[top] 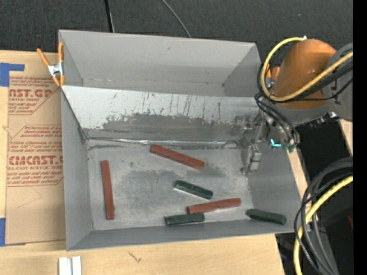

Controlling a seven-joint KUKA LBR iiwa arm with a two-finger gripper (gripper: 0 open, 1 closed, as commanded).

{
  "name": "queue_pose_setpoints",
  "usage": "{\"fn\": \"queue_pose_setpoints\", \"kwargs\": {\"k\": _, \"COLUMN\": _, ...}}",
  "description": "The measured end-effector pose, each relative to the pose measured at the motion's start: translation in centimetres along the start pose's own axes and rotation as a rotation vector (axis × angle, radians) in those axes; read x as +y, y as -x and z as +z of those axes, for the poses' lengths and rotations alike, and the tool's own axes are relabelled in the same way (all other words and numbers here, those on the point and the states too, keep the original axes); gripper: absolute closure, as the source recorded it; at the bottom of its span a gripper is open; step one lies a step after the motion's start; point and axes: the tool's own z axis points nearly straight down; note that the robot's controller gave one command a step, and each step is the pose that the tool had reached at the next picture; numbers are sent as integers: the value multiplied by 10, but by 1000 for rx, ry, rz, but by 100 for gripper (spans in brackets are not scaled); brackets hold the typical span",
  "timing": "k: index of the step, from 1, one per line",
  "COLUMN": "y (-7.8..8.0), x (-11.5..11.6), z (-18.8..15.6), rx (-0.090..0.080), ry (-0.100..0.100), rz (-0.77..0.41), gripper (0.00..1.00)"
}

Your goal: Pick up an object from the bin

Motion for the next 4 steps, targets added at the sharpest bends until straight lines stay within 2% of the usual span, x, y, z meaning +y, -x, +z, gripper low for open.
{"fn": "queue_pose_setpoints", "kwargs": {"k": 1, "y": 2, "x": 0, "z": -4, "rx": -7, "ry": -1, "rz": -1, "gripper": 0}}
{"fn": "queue_pose_setpoints", "kwargs": {"k": 2, "y": -26, "x": 14, "z": 53, "rx": -12, "ry": -2, "rz": -32, "gripper": 0}}
{"fn": "queue_pose_setpoints", "kwargs": {"k": 3, "y": -25, "x": 49, "z": 96, "rx": -6, "ry": 0, "rz": -17, "gripper": 100}}
{"fn": "queue_pose_setpoints", "kwargs": {"k": 4, "y": -25, "x": 48, "z": 96, "rx": -6, "ry": 0, "rz": -17, "gripper": 0}}
